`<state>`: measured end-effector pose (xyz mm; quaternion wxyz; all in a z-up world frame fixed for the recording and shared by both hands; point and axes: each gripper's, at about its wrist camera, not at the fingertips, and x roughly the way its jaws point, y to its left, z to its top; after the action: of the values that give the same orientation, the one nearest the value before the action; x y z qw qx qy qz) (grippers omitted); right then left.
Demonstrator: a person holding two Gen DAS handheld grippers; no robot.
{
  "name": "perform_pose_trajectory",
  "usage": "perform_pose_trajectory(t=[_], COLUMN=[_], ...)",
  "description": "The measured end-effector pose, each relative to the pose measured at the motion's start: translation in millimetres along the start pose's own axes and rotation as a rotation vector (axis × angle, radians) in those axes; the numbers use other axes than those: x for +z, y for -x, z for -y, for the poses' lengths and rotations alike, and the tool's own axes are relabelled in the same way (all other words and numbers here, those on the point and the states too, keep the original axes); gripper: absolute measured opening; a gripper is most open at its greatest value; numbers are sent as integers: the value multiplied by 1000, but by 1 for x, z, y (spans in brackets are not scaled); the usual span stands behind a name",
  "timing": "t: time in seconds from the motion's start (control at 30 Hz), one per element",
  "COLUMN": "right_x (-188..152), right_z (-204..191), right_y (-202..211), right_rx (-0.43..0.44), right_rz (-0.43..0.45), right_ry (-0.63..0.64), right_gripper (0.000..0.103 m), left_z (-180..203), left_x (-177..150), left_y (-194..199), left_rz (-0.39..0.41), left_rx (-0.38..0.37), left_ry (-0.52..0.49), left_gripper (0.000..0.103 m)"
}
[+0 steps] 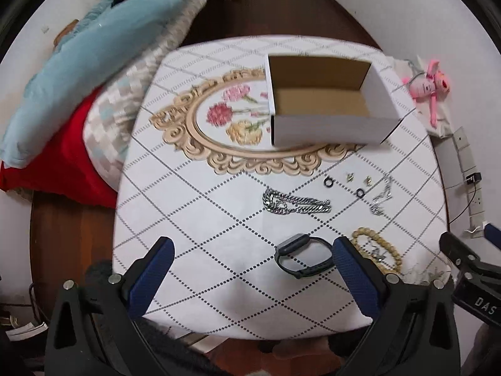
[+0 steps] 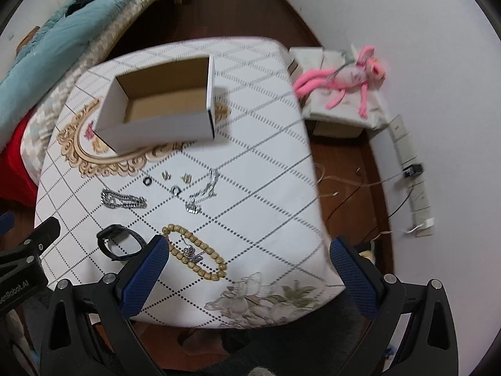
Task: Organize jewelry
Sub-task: 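Grasp the black smartwatch with the left tool while the right tool grasps the wooden-bead bracelet, then carry the watch and bracelet into the white box and open both tools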
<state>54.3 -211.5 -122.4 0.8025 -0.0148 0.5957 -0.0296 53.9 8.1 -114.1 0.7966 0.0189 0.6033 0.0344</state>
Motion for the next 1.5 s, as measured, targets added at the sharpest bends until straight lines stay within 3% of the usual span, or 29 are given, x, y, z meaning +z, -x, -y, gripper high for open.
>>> perform_pose_trajectory(t=[0.13, 0.27, 0.53, 0.6, 0.67, 0.83, 0.9, 1.0, 1.1, 1.33, 1.5], right_x=[-8, -21, -44, -47, -50, -56, -60, -65, -65, -61, -50], right_z=[3, 6, 5, 2, -2, -7, -17, -34, -41, -28, -24], right_y=[-46, -81, -116, -115, -116, -112, -106, -97, -93, -73, -51], right_rx=[41, 71, 120, 95, 74, 57, 57, 58, 73, 260, 313], right_rz=[-82, -158, -244, -213, -192, -138, -124, -104, -93, -83, -49], right_ry=[-27, -55, -70, -44, -26, 0, 9, 24, 13, -140, -136], right_gripper=[96, 87, 67, 64, 61, 49, 35, 10, 10, 9, 9], left_z=[-2, -6, 0, 2, 3, 4, 4, 7, 11, 12, 16], left_x=[-2, -4, -14, -16, -19, -26, -27, -26, -26, -21, -11], left_y=[-25, -50, -83, -89, -94, -98, -95, -91, -88, -61, -39], left_rz=[-40, -86, -147, -160, -174, -156, -138, -129, -121, -68, -12], left_rx=[-13, -45, -83, -95, -106, -90, -90, -86, -81, -83, -89], left_ry=[0, 19, 7, 4, 3, -10, -19, -36, -51, -72, -75], left_gripper=[103, 94, 91, 77, 73, 42, 20, 10, 8, 6, 6])
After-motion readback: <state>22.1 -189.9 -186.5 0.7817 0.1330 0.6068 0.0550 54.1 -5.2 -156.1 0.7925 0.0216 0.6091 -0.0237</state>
